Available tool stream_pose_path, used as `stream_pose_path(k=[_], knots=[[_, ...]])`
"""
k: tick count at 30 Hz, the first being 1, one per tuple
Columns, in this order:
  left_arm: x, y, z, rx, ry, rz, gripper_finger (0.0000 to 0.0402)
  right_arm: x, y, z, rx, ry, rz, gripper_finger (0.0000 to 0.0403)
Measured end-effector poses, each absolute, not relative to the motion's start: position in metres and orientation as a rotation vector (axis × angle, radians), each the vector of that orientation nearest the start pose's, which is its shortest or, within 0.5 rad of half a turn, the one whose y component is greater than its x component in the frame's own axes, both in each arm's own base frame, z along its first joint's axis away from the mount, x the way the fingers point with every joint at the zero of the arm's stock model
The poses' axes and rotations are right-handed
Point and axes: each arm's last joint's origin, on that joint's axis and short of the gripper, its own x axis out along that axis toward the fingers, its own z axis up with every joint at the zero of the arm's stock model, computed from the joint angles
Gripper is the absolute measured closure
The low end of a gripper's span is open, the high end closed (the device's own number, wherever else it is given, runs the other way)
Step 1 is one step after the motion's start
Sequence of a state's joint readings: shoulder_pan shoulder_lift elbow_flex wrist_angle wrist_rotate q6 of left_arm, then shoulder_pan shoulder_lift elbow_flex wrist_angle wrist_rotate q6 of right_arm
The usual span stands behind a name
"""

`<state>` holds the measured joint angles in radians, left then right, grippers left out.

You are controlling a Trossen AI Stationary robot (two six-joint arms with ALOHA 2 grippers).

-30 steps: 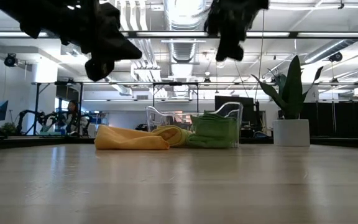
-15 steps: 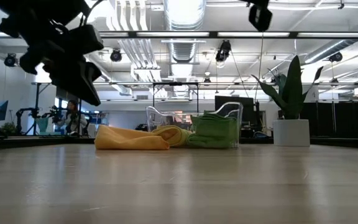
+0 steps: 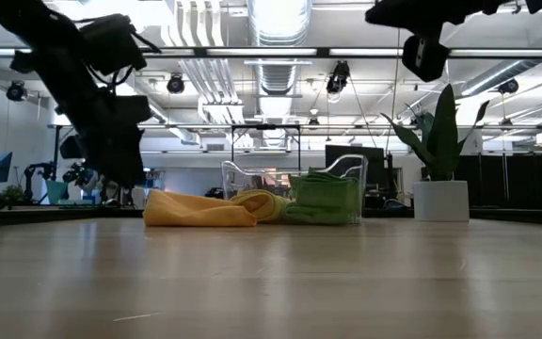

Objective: Fold microfiber towels
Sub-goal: Fold the orange microfiber towel

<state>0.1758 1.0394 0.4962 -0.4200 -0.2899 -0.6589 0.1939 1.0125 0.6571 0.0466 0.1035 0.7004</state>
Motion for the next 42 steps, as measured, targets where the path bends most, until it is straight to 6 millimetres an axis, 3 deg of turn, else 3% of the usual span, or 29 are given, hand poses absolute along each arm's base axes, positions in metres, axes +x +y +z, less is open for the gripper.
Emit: stream_pose_path(k=[5,13,16,21,23,30,37,42], knots=[[0.180,0.054,0.161,-0.691,0.734,0.750,0.0191,0.224,0.038,0.261,0.663,0.320,-0.141,0.0394],[0.194,0.075,0.136,-0.863,0.672,0.746,0.0195,0.229,0.039,0.254,0.672,0.344,-0.154,0.0394],[0.201,0.077,0.134,-0.879,0.672,0.717,0.0232,0.229,0.040,0.256,0.678,0.342,-0.143,0.0394],[0.207,0.078,0.134,-0.881,0.682,0.638,0.0367,0.229,0.041,0.261,0.682,0.327,-0.131,0.0394],[0.208,0.077,0.136,-0.893,0.674,0.613,0.0389,0.229,0.041,0.260,0.681,0.330,-0.128,0.0394],[0.207,0.064,0.169,-0.917,0.563,0.430,0.0399,0.229,0.043,0.260,0.672,0.334,-0.122,0.0394],[0.202,0.027,0.216,-0.885,0.420,0.198,0.0400,0.228,0.043,0.260,0.643,0.336,-0.114,0.0394],[0.209,-0.002,0.248,-0.848,0.387,0.027,0.0401,0.228,0.043,0.260,0.615,0.337,-0.110,0.0394]])
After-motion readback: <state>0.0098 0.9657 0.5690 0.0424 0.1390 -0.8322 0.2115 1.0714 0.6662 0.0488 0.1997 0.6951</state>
